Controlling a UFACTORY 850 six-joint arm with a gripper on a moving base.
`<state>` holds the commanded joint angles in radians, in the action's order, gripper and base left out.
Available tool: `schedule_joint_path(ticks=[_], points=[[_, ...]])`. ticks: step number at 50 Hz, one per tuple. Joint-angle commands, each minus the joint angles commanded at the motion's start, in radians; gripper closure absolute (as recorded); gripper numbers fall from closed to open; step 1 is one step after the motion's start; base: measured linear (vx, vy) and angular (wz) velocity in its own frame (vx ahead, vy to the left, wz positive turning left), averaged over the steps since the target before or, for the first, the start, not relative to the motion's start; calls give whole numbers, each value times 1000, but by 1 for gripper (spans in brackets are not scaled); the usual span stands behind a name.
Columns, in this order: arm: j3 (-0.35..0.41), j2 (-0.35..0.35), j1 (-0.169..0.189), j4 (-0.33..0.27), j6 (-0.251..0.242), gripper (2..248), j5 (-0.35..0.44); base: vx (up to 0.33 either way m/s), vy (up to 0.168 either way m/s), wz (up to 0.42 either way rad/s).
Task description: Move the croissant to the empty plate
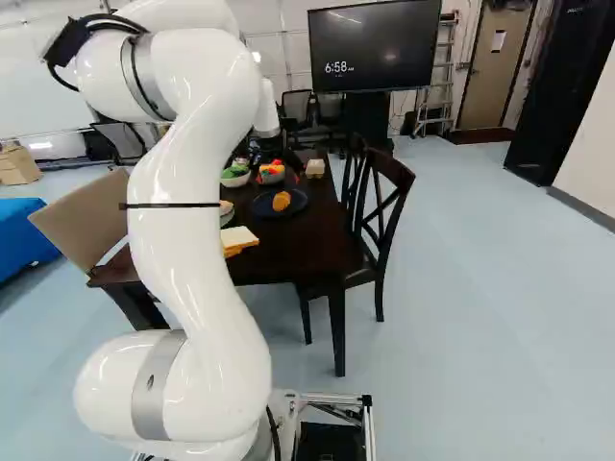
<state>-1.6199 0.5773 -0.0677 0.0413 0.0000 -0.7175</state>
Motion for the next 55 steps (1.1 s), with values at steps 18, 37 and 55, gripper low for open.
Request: schedule_joint_path(ticks=[18,37,55], points=[[36,-64,-1,0,0,3,-28,0,0,0],[39,-82,-1,0,0,3,-37,0,0,0],[39,-82,-1,0,0,3,-37,0,0,0]])
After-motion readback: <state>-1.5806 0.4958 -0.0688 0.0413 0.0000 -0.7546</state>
